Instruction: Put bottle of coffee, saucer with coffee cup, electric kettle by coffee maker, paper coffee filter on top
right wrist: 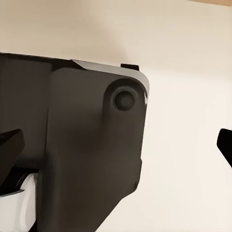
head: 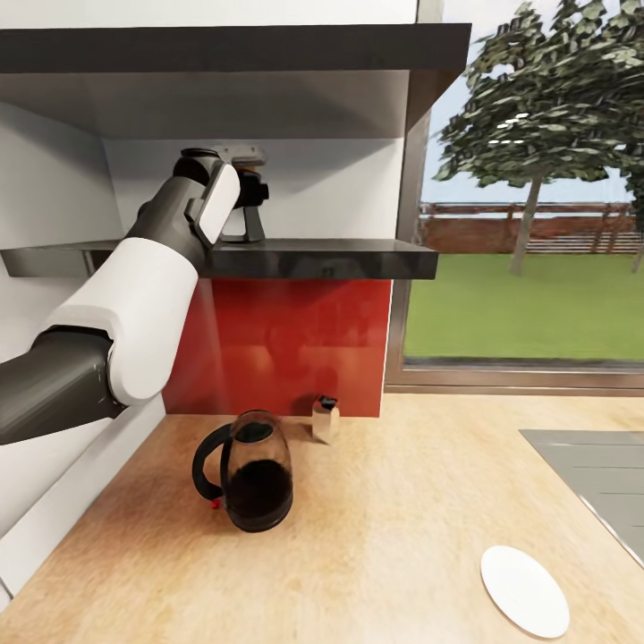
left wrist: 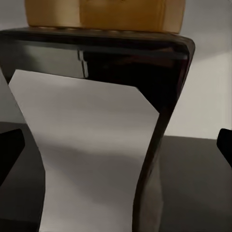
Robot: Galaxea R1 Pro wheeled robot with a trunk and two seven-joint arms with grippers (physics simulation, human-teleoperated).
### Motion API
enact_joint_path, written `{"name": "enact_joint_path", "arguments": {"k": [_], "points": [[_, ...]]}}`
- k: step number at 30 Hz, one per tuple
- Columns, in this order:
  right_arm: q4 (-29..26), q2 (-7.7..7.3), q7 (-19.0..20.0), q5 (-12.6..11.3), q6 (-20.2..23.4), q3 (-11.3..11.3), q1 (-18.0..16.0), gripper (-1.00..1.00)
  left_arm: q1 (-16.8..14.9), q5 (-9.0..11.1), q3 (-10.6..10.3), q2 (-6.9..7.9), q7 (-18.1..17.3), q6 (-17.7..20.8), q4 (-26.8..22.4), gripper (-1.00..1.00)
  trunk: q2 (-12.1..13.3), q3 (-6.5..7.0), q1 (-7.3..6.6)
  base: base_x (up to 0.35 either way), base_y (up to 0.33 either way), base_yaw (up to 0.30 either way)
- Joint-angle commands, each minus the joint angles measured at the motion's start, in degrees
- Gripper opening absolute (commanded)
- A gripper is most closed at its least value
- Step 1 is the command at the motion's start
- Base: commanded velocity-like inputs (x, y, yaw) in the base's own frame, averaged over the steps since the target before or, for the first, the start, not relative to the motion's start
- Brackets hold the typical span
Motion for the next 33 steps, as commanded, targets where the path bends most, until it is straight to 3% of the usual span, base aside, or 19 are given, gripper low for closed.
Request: {"name": "enact_joint_path", "arguments": {"k": [1,33], "points": [[0.0,0.00,-0.1,0.5,-0.1,-0.1,0.0,1.00,0.0,0.5,0.0,-0.01,0.4,0.2,-0.1,1.00,0.0,-0.03,0.02,0.003,-0.001,0.000],[0.0,0.00,-0.1,0.5,-0.1,-0.2,0.0,1.00,0.2,0.5,0.1,0.19,0.3,0.2,0.1,1.00,0.0,-0.03,0.02,0.015,0.000,0.000]]}}
